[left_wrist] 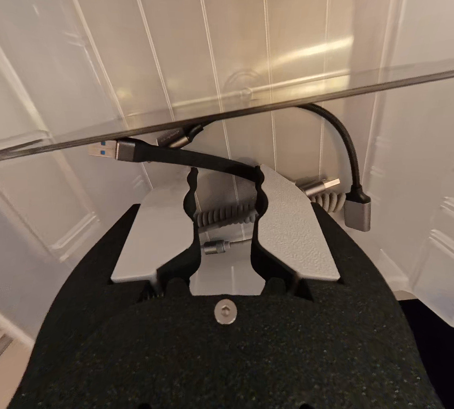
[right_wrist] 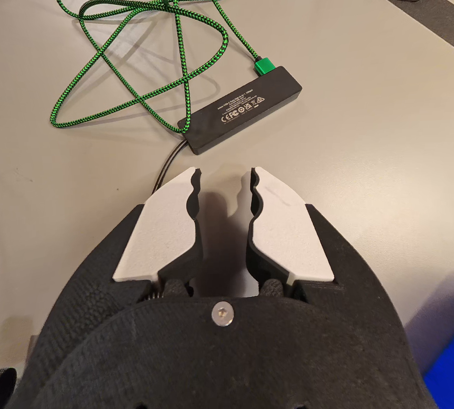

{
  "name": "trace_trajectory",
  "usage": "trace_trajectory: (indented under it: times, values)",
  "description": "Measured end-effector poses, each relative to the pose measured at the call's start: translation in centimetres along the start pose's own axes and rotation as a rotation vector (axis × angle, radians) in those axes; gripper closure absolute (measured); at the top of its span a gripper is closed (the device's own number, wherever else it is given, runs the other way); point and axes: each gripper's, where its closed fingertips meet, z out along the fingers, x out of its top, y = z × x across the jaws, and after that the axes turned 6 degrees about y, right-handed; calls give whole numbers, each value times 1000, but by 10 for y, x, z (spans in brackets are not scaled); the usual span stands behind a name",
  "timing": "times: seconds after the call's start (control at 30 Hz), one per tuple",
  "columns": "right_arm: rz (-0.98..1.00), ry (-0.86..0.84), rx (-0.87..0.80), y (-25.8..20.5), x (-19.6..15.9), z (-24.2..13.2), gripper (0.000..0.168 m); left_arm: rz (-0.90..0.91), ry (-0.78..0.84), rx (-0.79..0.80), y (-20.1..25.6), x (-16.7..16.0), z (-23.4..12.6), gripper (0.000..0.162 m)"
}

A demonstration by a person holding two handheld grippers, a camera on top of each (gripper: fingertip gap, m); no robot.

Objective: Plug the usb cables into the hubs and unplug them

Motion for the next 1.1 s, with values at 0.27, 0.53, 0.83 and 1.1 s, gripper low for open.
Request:
trace_trajectory:
  times: [0.27,0.53,0.83,1.1]
  values:
    - [-7,41,18,-3,4,-4,130,-22,8,-5,8,10,6,140]
    - [6,67,54,-5,5,-9,130,-53,101,-87,10,12,-9,159]
    - [-29,63,43,-7,3,-10,129,-109,359,-153,11,30,-80,160]
    - [-44,77,34,-7,5,-11,129,118,720,-365,94,65,-173,159]
